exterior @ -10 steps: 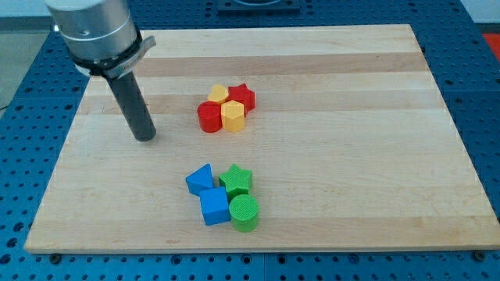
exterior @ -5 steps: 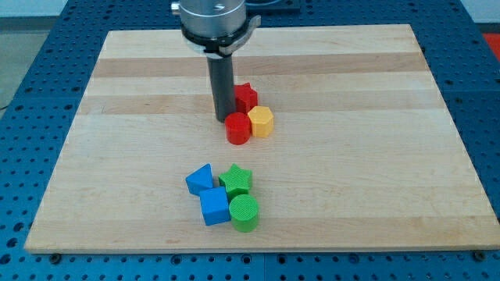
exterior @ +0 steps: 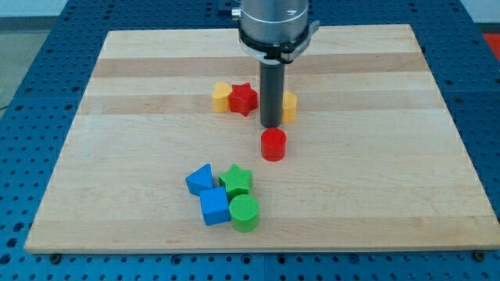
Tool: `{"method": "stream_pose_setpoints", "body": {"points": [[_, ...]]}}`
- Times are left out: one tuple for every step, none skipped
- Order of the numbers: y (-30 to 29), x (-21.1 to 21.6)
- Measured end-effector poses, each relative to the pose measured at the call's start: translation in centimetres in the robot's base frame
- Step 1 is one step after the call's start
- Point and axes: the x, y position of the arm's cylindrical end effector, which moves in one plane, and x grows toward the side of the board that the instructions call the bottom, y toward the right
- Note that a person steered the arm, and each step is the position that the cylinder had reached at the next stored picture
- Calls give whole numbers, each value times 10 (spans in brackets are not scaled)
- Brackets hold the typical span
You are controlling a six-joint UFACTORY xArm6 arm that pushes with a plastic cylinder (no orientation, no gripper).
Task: Push the red circle and hexagon to the top diagonal of the green star
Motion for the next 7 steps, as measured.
{"method": "stream_pose_setpoints", "body": {"points": [[0,0],[17,4],[76,17],[126,22],[129,11],[89,-5],[40,-12]]}}
